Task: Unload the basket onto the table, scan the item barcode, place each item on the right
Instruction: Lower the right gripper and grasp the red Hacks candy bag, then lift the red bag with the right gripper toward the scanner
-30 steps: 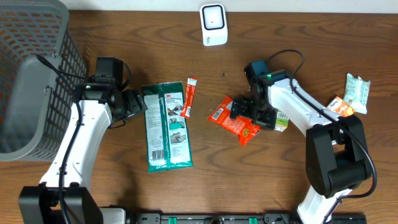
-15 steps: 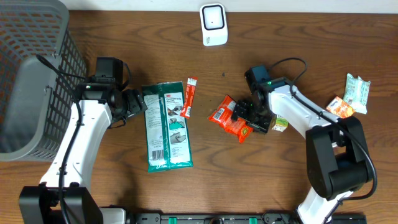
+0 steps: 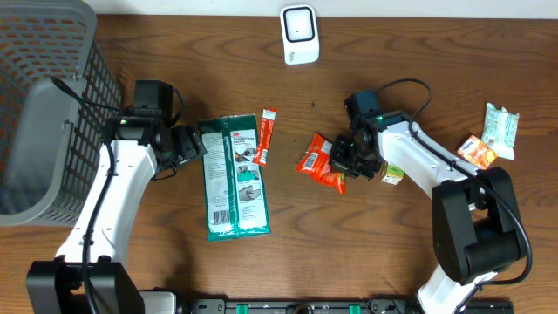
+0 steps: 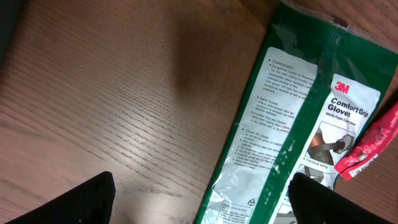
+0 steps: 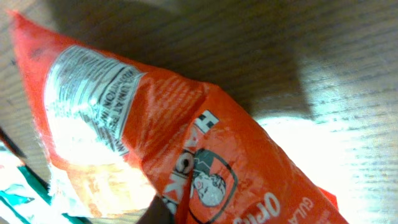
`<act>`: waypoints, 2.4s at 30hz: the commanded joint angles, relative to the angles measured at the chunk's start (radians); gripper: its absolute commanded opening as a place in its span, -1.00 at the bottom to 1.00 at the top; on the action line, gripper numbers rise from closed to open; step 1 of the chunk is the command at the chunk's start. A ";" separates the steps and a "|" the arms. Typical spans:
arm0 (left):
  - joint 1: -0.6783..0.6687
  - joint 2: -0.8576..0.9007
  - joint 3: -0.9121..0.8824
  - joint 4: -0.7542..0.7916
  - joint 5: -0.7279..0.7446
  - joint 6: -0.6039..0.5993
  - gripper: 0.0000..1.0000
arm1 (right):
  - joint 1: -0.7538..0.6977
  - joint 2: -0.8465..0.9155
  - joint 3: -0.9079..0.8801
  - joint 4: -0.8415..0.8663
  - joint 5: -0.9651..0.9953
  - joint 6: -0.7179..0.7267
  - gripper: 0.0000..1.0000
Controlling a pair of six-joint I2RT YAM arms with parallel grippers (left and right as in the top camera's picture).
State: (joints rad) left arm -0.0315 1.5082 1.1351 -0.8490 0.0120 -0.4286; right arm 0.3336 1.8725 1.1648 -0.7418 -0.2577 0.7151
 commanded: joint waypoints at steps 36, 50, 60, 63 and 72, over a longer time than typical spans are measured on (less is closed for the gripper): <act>0.002 -0.001 0.008 -0.003 -0.013 0.009 0.80 | -0.065 -0.032 -0.010 -0.021 -0.069 -0.344 -0.98; 0.002 -0.001 0.008 -0.003 -0.013 0.009 0.81 | -0.068 -0.422 0.012 -0.013 -0.296 -0.833 -0.98; 0.002 -0.001 0.008 -0.003 -0.013 0.009 0.80 | -0.068 -0.473 0.017 -0.003 -0.294 -0.918 -0.98; 0.002 -0.001 0.008 -0.003 -0.013 0.009 0.80 | -0.068 -0.473 0.066 -0.010 -0.209 -0.880 -0.98; 0.002 -0.001 0.008 -0.003 -0.013 0.009 0.80 | -0.066 -0.385 0.513 -0.247 -0.001 -0.877 -0.98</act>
State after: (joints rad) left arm -0.0315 1.5082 1.1351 -0.8497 0.0116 -0.4286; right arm 0.2703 1.4403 1.5188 -0.9440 -0.3531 -0.1661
